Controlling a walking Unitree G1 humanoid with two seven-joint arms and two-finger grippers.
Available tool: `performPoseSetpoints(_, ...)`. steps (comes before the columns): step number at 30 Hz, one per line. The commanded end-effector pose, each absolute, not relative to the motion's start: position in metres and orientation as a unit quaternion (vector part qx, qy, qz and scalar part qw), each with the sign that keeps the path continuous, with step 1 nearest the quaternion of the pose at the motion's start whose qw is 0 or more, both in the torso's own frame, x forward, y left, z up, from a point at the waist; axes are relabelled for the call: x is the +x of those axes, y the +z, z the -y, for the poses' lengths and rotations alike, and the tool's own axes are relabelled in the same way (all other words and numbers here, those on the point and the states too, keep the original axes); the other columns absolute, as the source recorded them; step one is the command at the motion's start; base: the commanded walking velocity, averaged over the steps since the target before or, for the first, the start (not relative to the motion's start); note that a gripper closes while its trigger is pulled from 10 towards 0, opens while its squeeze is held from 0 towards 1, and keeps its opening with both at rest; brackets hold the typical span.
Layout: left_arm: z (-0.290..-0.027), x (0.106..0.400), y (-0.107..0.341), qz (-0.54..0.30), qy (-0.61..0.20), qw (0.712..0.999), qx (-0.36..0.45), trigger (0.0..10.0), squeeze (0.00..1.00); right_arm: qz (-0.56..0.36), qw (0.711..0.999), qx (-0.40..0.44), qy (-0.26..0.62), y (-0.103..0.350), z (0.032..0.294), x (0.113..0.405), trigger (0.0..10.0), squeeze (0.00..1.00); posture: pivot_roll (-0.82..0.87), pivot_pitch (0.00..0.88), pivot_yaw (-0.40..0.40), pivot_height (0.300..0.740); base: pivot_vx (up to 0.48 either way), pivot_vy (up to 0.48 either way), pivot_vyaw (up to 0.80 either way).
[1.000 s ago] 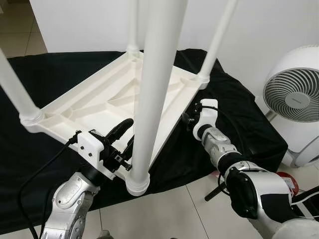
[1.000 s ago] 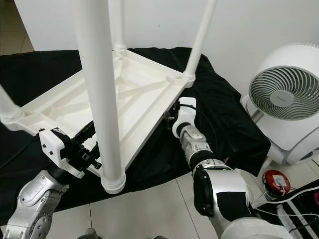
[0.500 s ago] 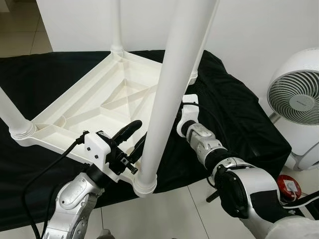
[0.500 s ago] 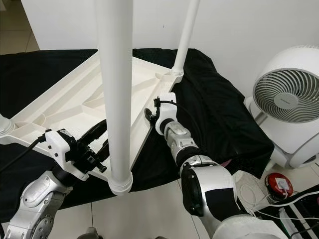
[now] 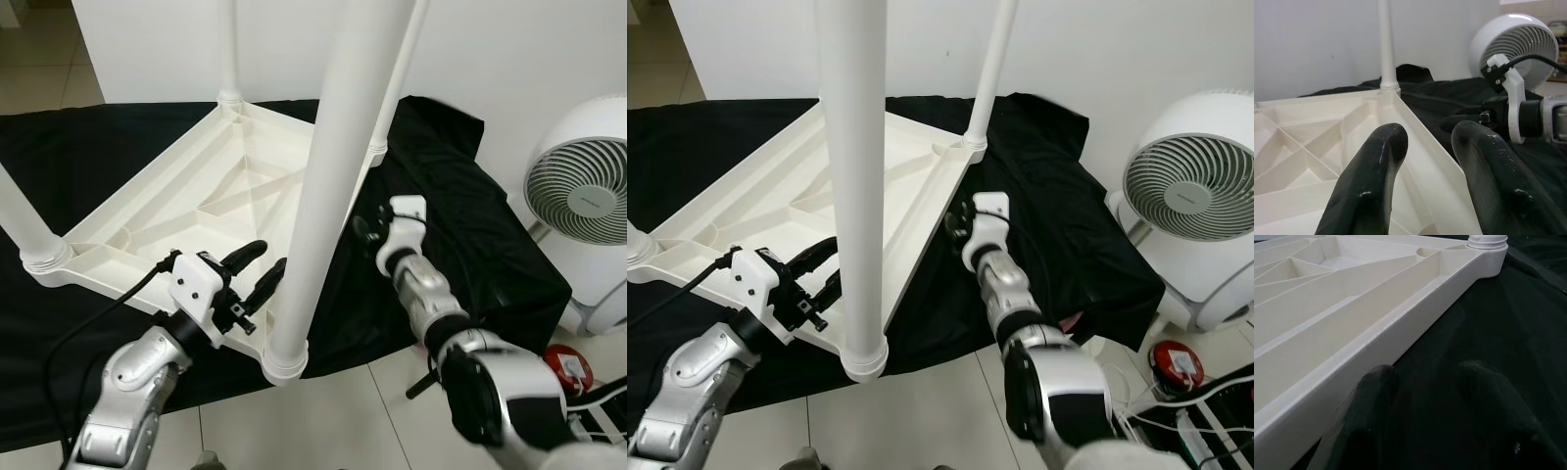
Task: Building children table
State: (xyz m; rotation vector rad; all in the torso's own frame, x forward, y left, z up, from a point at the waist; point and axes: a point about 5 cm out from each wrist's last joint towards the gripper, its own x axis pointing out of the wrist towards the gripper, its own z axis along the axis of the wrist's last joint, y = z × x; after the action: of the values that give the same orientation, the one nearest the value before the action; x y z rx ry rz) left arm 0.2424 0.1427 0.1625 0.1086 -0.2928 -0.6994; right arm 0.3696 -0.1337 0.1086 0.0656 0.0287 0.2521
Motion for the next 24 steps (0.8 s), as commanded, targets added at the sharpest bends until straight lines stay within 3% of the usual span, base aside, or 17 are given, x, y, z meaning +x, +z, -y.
performPoseSetpoints(1,-0.147,0.246,0.158,0.129,-0.357,0.923,0.063,10.0,0.1,-0.002,0.99,0.029,0.137,0.102,0.139,0.362,10.0,0.0,0.07,0.004,-0.08,0.74,0.0,0.0,0.0)
performPoseSetpoints(2,-0.152,0.25,0.157,0.126,-0.362,0.921,0.07,10.0,0.39,0.001,0.989,0.038,0.145,0.094,0.143,0.353,10.0,1.0,0.07,0.0,-0.077,0.74,0.0,0.0,0.0)
performPoseSetpoints(5,-0.154,0.253,0.157,0.125,-0.366,0.919,0.074,10.0,0.39,0.003,0.988,0.044,0.15,0.089,0.145,0.348,10.0,1.0,0.06,0.0,-0.077,0.74,0.0,0.0,0.0)
performPoseSetpoints(6,-0.157,0.255,0.158,0.124,-0.367,0.919,0.073,10.0,1.0,0.006,0.987,0.049,0.155,0.086,0.147,0.344,10.0,1.0,0.06,0.0,-0.076,0.74,0.0,0.0,0.0)
performPoseSetpoints(13,-0.166,0.262,0.159,0.122,-0.359,0.922,0.08,10.0,1.0,0.016,0.986,0.048,0.161,0.083,0.15,0.336,10.0,1.0,0.05,0.0,-0.069,0.74,0.0,0.0,0.0)
performPoseSetpoints(14,-0.174,0.265,0.161,0.122,-0.355,0.922,0.101,10.0,0.84,0.018,0.986,0.04,0.159,0.081,0.153,0.332,10.0,0.84,0.05,0.0,-0.067,0.74,0.0,0.0,0.0)
performPoseSetpoints(15,-0.174,0.265,0.161,0.122,-0.355,0.922,0.101,10.0,0.84,0.018,0.986,0.04,0.159,0.081,0.153,0.332,10.0,0.84,0.05,0.0,-0.067,0.74,0.0,0.0,0.0)
performPoseSetpoints(16,-0.183,0.267,0.163,0.118,-0.359,0.917,0.128,10.0,0.24,0.02,0.987,0.033,0.156,0.08,0.156,0.331,10.0,0.0,0.06,0.001,-0.067,0.74,0.0,0.0,0.0)
performPoseSetpoints(17,-0.183,0.267,0.163,0.118,-0.359,0.917,0.128,10.0,0.24,0.02,0.987,0.033,0.156,0.08,0.156,0.331,10.0,0.0,0.06,0.001,-0.067,0.74,0.0,0.0,0.0)
performPoseSetpoints(18,-0.191,0.267,0.165,0.109,-0.363,0.913,0.15,10.0,0.0,0.021,0.987,0.029,0.154,0.08,0.159,0.33,10.0,0.0,0.06,0.006,-0.067,0.74,0.0,0.0,0.0)
performPoseSetpoints(24,-0.208,0.269,0.163,0.072,-0.398,0.883,0.238,10.0,0.0,0.028,0.988,0.012,0.154,0.086,0.166,0.331,10.0,0.0,0.06,0.012,-0.067,0.74,0.0,0.0,0.0)
